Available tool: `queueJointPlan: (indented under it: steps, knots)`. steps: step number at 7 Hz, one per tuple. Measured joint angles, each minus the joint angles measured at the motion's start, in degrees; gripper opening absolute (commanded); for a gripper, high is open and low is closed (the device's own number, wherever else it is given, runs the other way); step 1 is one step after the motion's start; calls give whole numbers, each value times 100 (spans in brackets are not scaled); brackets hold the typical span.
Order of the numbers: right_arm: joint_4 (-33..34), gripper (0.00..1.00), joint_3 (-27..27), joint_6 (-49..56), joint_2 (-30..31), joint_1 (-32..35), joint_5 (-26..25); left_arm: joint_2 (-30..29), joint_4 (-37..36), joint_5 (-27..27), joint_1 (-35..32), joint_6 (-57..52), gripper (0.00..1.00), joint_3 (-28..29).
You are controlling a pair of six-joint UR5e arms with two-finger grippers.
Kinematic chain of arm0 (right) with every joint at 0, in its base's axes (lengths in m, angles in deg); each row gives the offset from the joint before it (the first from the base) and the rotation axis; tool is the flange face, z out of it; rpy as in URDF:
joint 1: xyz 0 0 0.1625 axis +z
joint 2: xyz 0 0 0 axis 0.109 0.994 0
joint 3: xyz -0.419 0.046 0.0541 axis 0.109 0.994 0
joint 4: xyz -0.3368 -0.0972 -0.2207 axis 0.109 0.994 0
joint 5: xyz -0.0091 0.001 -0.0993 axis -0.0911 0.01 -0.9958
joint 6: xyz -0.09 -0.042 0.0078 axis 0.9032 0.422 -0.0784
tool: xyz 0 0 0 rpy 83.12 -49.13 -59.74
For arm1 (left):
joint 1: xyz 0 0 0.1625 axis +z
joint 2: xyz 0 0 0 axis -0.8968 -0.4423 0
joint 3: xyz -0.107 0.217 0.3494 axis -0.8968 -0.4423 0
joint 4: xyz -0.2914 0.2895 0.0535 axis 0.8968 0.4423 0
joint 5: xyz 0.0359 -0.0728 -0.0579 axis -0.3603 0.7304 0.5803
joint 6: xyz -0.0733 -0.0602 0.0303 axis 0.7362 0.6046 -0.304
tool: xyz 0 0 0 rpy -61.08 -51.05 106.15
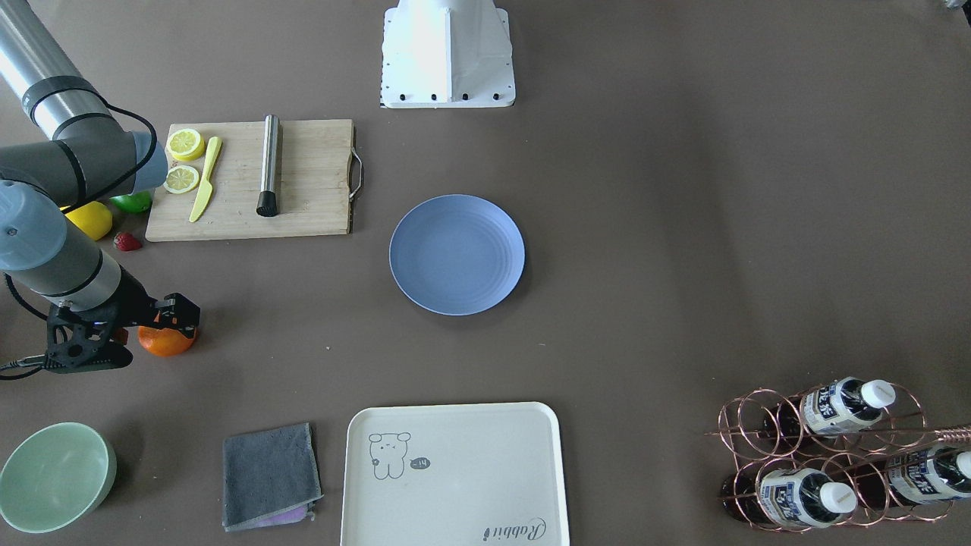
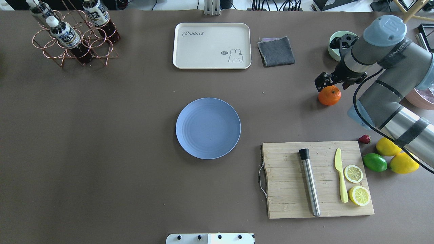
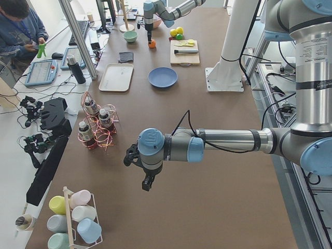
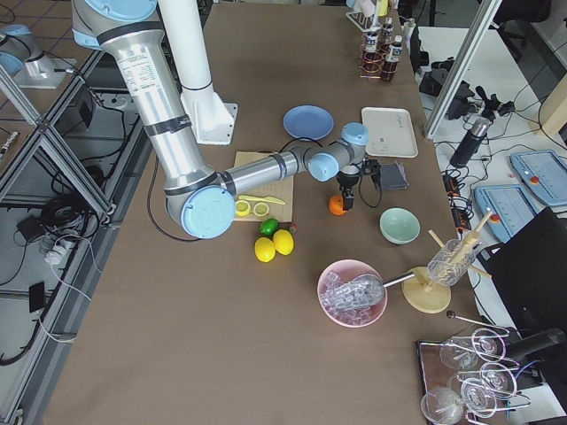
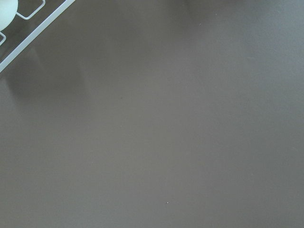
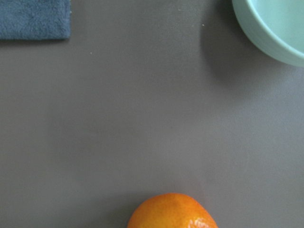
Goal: Pick orange to plate
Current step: 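Lower the right gripper onto the orange and close it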
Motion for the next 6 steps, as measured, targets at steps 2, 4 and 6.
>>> queueJointPlan:
  steps: [2, 4, 6]
  knots:
    - [-93, 99, 130, 3, 6, -95, -6, 12, 2, -6, -1, 6, 98, 12]
    - [-141, 66, 164, -1, 23, -183, -95, 43, 2, -8, -1, 7, 98, 16]
    - [-242, 0, 144, 19, 72, -237, -286, 52, 3, -9, -1, 7, 98, 17]
